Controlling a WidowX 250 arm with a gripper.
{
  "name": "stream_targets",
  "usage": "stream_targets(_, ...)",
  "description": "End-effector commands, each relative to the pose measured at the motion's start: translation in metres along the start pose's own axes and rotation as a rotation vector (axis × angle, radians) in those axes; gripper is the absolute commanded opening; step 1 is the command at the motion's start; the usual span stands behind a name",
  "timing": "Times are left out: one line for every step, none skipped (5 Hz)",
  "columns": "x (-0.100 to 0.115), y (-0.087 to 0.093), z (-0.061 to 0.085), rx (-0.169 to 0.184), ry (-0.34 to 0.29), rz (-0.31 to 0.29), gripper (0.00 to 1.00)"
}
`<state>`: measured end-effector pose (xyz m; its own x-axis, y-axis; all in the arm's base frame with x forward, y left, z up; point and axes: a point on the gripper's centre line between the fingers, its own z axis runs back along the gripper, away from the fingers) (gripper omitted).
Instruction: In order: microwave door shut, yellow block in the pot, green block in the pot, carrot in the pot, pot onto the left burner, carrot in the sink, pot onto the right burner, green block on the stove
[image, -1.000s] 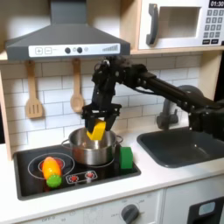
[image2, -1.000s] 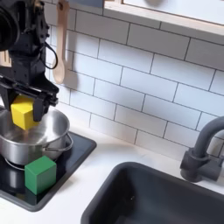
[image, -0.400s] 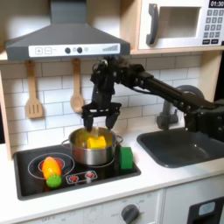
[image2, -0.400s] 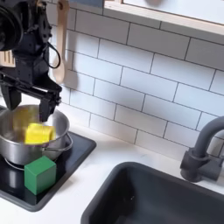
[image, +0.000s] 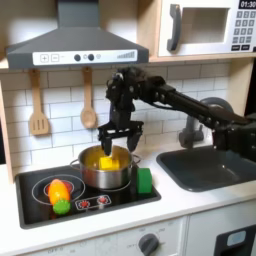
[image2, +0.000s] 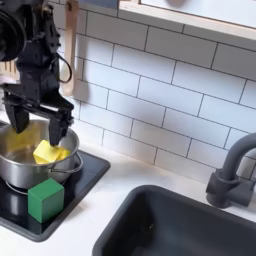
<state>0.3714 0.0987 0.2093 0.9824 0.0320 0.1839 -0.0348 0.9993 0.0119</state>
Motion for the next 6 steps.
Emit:
stream_targets(-0.022,-0.027,0.003,-0.037,0.022,-0.079,1.0)
stream_targets(-0.03,-0.033,0.003,-0.048,0.03,-0.108,1.0)
stream_targets(-0.043,-0.036,0.004,-0.04,0.04,-0.136,1.0)
stream_targets(-0.051,-0.037,0.002,-0.051,0.05,-0.146,1.0)
stream_targets(-0.058,-0.039,0.0,-0.054,0.06,-0.156,1.0)
stream_targets(-0.064,-0.038,-0.006,-0.056,0.085,-0.16,1.0)
